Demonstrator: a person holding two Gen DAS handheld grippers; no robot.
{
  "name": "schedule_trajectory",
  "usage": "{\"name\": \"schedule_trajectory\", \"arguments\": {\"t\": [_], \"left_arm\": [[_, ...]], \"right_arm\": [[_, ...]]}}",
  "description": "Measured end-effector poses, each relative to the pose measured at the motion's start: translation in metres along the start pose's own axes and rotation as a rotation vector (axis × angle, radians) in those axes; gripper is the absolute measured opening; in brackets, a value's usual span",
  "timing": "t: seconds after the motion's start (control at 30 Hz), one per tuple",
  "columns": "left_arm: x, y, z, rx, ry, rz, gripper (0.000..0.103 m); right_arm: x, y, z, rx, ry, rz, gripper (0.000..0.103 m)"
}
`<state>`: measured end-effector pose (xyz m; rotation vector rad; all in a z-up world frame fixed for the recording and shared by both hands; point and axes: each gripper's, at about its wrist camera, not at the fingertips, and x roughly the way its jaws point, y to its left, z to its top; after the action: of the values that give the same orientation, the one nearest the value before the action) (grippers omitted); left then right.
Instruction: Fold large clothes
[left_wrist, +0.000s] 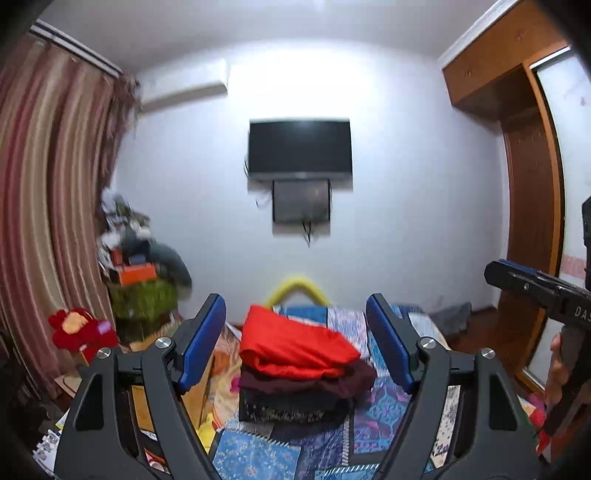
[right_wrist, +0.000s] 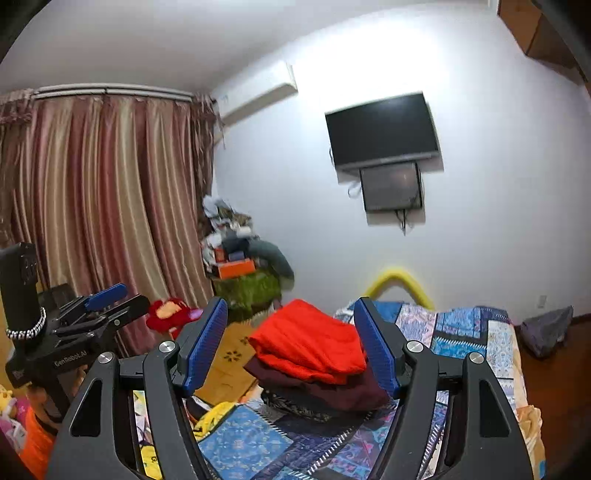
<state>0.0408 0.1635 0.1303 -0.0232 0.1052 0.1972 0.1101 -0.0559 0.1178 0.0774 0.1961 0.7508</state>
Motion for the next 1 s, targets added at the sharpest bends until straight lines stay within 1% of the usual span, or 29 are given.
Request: {"name": "schedule_trajectory", "arguments": {"t": [0.03, 0.1, 0.17, 0.2, 0.23, 0.3, 0.33, 0.37, 0.4, 0.43, 0.5, 0.57, 0.63, 0.73, 1.0], "left_arm": [[-0.011, -0.005, -0.004, 0.004, -0.028, 0.006, 0.078], [-0.023, -0.011, -0.011, 0.004, -0.056, 0.011, 0.078], [-0.031, -0.015, -0.019, -0.009, -0.069, 0.011, 0.078], [-0.033, -0.016, -0.022, -0.016, -0.071, 0.008, 0.080], [-0.035, -0.017, -0.025, -0.024, -0.067, -0.002, 0.082], [-0.035, -0.017, -0.028, -0.033, -0.063, -0.012, 0.089], [-0.036, -0.017, -0.031, -0.036, -0.066, -0.009, 0.091], [-0.038, -0.019, -0.032, -0.034, -0.069, -0.002, 0.095], [-0.039, -0.019, -0.034, -0.031, -0.072, 0.009, 0.099], [-0.039, -0.020, -0.035, -0.027, -0.074, 0.020, 0.100], [-0.040, -0.020, -0.037, -0.029, -0.075, 0.026, 0.102], [-0.037, -0.019, -0.038, -0.035, -0.067, 0.016, 0.102], [-0.036, -0.018, -0.038, -0.030, -0.066, 0.022, 0.102], [-0.035, -0.020, -0.042, -0.018, -0.067, 0.037, 0.102], [-0.032, -0.024, -0.049, -0.023, -0.064, 0.037, 0.102]], "right_arm": [[-0.008, 0.004, -0.003, -0.005, -0.021, -0.012, 0.068], [-0.015, 0.009, -0.009, -0.014, -0.046, -0.026, 0.068], [-0.019, 0.014, -0.015, -0.024, -0.056, -0.035, 0.070], [-0.019, 0.015, -0.017, -0.025, -0.055, -0.036, 0.072], [-0.018, 0.017, -0.020, -0.024, -0.052, -0.035, 0.077], [-0.016, 0.016, -0.022, -0.018, -0.048, -0.036, 0.082], [-0.014, 0.017, -0.023, -0.017, -0.052, -0.048, 0.082], [-0.017, 0.018, -0.023, -0.019, -0.057, -0.062, 0.083], [-0.021, 0.018, -0.023, -0.021, -0.061, -0.078, 0.086], [-0.018, 0.018, -0.023, -0.024, -0.063, -0.102, 0.093], [-0.017, 0.017, -0.024, -0.024, -0.074, -0.124, 0.103], [-0.019, 0.015, -0.027, -0.023, -0.085, -0.142, 0.103], [-0.019, 0.015, -0.031, -0.023, -0.080, -0.155, 0.103], [-0.018, 0.014, -0.035, -0.014, -0.065, -0.149, 0.103], [-0.025, 0.012, -0.044, -0.006, -0.052, -0.157, 0.103]]}}
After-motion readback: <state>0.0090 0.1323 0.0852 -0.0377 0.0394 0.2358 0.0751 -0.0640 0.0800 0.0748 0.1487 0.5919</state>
